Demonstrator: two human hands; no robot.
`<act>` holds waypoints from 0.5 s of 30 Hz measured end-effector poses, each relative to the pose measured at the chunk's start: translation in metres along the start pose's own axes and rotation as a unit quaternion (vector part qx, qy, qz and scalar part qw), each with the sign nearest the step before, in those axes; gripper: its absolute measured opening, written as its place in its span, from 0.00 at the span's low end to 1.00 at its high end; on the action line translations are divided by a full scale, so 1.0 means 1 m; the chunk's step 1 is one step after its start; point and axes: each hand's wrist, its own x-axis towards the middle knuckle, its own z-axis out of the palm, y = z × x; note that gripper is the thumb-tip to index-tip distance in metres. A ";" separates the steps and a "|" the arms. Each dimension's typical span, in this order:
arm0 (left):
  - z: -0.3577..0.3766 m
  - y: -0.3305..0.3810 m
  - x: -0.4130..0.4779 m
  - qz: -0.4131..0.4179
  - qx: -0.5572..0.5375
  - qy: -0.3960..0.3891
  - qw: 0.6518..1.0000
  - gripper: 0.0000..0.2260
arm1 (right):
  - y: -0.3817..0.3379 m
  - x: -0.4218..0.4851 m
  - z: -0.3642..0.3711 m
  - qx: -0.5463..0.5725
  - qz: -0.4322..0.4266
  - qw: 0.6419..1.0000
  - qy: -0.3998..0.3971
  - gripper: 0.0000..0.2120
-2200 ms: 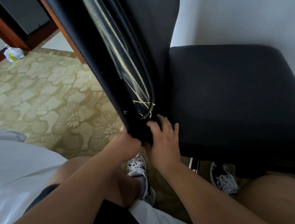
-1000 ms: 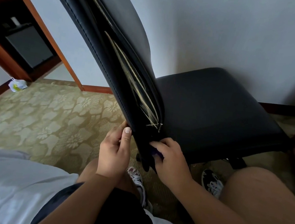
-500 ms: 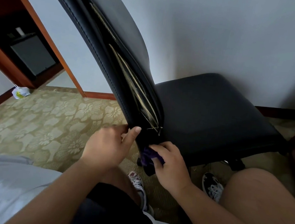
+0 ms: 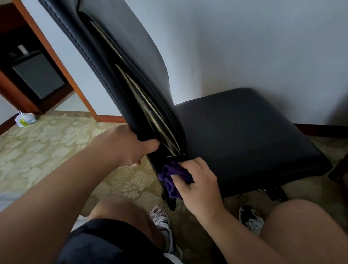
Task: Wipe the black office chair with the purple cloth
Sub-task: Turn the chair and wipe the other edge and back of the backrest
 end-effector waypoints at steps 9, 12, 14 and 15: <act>-0.002 0.005 -0.008 0.004 0.029 -0.006 1.000 0.22 | 0.022 -0.005 0.017 0.021 0.034 0.999 -0.003 0.02; -0.001 0.009 -0.009 0.016 0.036 0.015 0.999 0.20 | 0.027 -0.009 0.016 0.031 0.050 0.998 -0.007 0.03; -0.004 0.008 -0.008 0.045 0.085 -0.011 0.995 0.16 | 0.025 -0.010 0.016 0.030 0.049 0.998 -0.001 0.04; -0.005 0.009 -0.010 0.037 0.069 -0.019 0.997 0.15 | 0.023 -0.009 0.016 0.028 0.042 0.999 0.007 0.05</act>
